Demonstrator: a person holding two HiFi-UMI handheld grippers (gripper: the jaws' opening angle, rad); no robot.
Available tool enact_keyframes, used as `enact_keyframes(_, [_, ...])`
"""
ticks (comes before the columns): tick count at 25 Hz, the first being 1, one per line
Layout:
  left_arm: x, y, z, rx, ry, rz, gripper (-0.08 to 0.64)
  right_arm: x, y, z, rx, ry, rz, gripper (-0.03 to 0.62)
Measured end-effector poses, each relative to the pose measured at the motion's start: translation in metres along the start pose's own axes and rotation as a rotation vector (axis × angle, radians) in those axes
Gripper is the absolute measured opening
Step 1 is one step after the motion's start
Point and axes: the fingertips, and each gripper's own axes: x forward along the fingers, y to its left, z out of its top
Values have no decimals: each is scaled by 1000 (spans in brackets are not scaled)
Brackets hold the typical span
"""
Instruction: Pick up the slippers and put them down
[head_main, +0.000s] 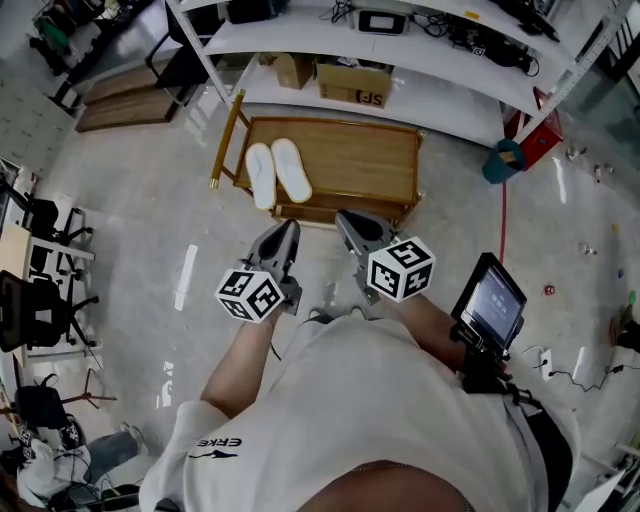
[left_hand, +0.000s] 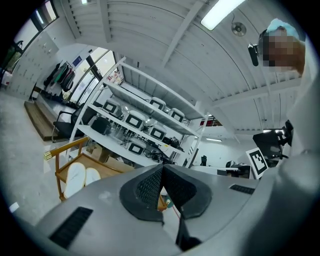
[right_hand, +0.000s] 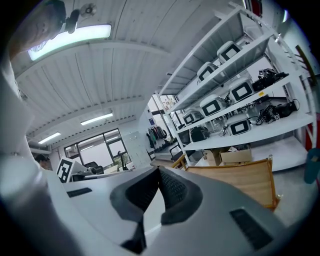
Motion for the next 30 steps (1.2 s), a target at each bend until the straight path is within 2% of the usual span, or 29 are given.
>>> enact_keyframes(6, [2,0,6,2,-4,-7,4,0,2,4,-8,1,-5,6])
enact_keyframes(30, [21,-11,-10,-19,-4,-21,5,-17,-5,-7,-38,26,-10,5])
